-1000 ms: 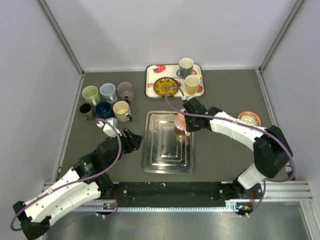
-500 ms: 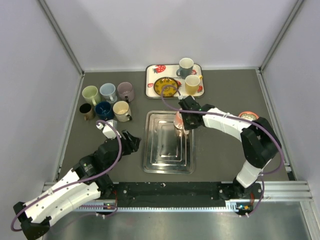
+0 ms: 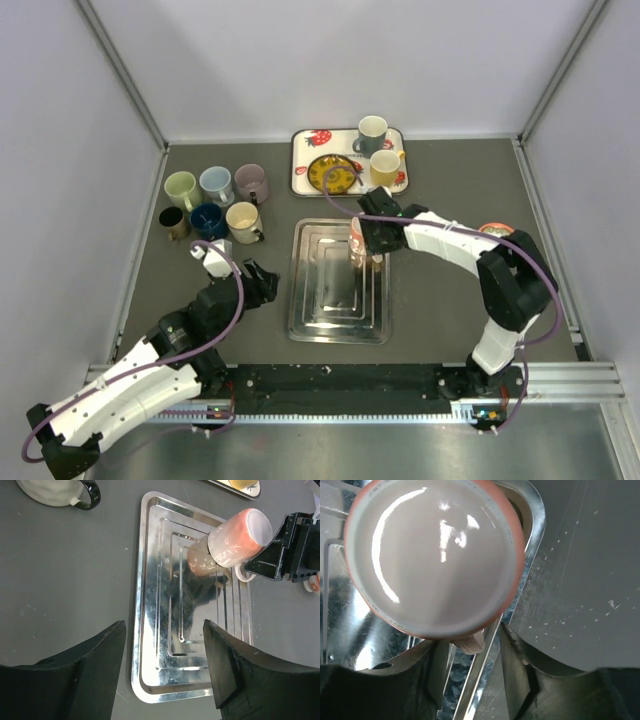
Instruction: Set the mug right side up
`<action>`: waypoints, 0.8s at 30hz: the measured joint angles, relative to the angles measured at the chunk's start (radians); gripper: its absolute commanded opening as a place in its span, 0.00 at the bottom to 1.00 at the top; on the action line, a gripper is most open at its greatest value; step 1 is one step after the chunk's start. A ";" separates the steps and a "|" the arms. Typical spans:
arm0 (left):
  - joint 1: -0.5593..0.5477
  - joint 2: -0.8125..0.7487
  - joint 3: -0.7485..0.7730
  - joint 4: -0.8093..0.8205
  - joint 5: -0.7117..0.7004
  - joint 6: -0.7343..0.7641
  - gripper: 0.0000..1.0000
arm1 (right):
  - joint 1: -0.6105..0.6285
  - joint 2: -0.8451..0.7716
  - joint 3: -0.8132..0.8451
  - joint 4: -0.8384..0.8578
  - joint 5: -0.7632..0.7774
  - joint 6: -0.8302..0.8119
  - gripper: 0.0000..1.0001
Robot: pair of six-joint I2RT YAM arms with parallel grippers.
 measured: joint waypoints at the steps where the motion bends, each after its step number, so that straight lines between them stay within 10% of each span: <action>1: 0.000 0.001 0.001 0.000 -0.003 0.003 0.74 | 0.000 -0.001 0.000 0.000 0.005 0.001 0.54; 7: 0.000 0.035 0.041 -0.008 -0.051 0.052 0.99 | 0.014 -0.096 0.000 -0.022 0.020 0.007 0.62; 15: 0.031 0.132 0.124 0.064 -0.158 0.161 0.96 | 0.054 -0.545 -0.050 0.014 -0.006 0.042 0.60; 24: 0.277 0.668 0.346 0.035 -0.111 -0.038 0.84 | 0.066 -0.784 -0.317 0.045 -0.064 0.109 0.58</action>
